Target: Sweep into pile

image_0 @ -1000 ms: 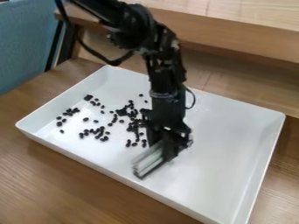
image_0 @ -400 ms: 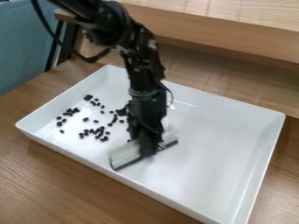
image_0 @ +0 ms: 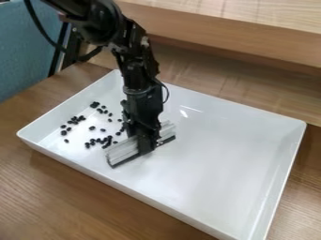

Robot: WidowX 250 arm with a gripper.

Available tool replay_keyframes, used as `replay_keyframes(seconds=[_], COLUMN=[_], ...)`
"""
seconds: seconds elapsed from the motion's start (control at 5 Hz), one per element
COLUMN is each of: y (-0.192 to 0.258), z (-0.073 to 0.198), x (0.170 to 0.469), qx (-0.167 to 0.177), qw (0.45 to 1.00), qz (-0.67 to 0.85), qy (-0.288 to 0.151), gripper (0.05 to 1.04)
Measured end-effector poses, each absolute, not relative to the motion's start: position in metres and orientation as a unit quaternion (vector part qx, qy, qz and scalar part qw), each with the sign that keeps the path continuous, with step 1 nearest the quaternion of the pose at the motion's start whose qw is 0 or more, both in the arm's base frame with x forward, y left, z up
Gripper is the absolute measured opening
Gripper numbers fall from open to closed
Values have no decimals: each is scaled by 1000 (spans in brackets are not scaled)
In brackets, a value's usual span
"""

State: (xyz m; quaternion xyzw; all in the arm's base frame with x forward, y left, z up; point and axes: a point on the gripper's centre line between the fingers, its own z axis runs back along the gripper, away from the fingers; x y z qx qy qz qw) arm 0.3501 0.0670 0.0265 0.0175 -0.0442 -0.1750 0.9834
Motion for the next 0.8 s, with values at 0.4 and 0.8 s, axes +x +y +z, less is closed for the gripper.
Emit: replay_keyframes(seconds=[0.4,0.8], y=[82,94], z=[24,23], x=[370,390], qx=[19,23], qw=[983,986], qz=[-169,-143], qy=[-67,-79], gripper=[397,397])
